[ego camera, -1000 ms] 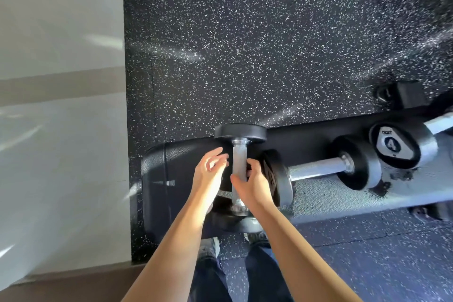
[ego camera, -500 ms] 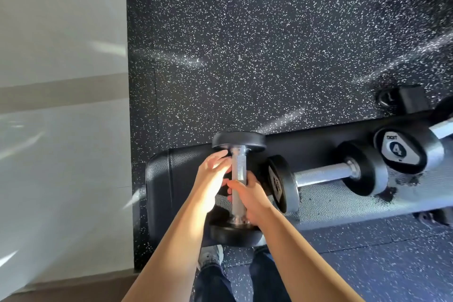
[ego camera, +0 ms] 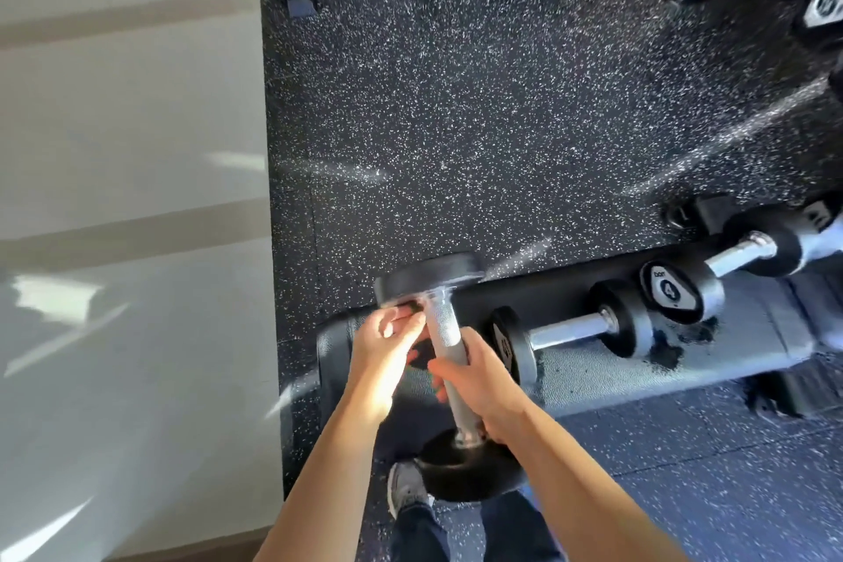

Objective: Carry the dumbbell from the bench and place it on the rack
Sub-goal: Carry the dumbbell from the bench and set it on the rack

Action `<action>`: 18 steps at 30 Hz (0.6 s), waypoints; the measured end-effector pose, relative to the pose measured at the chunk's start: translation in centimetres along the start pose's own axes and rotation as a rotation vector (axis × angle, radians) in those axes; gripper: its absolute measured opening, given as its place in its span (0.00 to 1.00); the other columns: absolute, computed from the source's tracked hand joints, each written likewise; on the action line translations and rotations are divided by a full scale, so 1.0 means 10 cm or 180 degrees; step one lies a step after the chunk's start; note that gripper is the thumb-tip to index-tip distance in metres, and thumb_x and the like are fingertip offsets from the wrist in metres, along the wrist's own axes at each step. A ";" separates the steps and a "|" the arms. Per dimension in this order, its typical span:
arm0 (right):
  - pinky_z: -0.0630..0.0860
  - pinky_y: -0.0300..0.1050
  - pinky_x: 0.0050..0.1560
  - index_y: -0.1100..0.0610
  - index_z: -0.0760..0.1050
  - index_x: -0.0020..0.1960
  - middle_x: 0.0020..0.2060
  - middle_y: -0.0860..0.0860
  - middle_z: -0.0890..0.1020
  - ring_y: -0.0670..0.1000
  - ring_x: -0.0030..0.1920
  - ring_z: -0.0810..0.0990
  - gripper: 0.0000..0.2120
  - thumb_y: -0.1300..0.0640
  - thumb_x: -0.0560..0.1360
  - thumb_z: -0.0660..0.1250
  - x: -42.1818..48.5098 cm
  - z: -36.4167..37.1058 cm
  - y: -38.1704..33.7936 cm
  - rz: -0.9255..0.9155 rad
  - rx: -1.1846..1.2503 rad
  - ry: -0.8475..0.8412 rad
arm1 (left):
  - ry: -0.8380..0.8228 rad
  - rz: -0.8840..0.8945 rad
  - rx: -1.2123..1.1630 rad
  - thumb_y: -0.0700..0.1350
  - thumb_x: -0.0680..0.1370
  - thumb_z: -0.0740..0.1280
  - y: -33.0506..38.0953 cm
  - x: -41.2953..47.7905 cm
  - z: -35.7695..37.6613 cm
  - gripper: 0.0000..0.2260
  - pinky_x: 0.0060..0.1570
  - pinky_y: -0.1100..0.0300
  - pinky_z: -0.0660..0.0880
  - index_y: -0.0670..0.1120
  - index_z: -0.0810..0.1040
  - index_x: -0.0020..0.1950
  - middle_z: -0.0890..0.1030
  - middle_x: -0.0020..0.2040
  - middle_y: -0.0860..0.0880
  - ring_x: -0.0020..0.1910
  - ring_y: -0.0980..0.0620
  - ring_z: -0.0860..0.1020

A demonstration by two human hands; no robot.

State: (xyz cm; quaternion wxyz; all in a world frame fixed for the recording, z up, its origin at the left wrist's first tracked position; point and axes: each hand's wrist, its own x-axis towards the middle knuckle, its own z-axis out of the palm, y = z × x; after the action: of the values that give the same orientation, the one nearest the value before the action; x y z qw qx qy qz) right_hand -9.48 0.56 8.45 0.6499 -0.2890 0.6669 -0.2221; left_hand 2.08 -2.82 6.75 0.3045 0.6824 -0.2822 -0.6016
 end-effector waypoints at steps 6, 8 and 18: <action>0.72 0.41 0.31 0.62 0.68 0.52 0.33 0.54 0.75 0.49 0.28 0.72 0.10 0.62 0.72 0.63 -0.82 -0.07 -0.57 -0.0237 -0.0047 0.0216 | 0.0780 0.1849 0.1731 0.45 0.70 0.72 0.67 -0.72 -0.25 0.09 0.38 0.68 0.68 0.43 0.77 0.44 0.80 0.42 0.48 0.40 0.52 0.78; 0.73 0.42 0.32 0.61 0.68 0.52 0.34 0.54 0.75 0.49 0.29 0.72 0.09 0.62 0.72 0.63 -1.09 -0.10 -0.73 -0.0278 0.0037 0.0284 | 0.0841 0.2391 0.1918 0.43 0.68 0.73 0.89 -0.95 -0.28 0.10 0.39 0.68 0.66 0.40 0.76 0.43 0.79 0.41 0.44 0.40 0.48 0.77; 0.73 0.41 0.30 0.60 0.67 0.51 0.33 0.53 0.75 0.49 0.29 0.73 0.09 0.61 0.73 0.65 -2.20 -0.42 -1.01 -0.0514 0.0527 0.0645 | -0.0297 0.3926 0.2027 0.40 0.68 0.73 1.88 -1.84 0.09 0.19 0.52 0.71 0.63 0.38 0.74 0.56 0.79 0.52 0.41 0.49 0.53 0.72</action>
State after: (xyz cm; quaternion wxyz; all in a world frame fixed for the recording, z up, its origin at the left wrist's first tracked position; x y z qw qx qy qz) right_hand -12.98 7.68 31.74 0.5809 -0.2632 0.6831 -0.3560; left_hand -1.28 -1.41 32.82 0.3633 0.4270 -0.7939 -0.2354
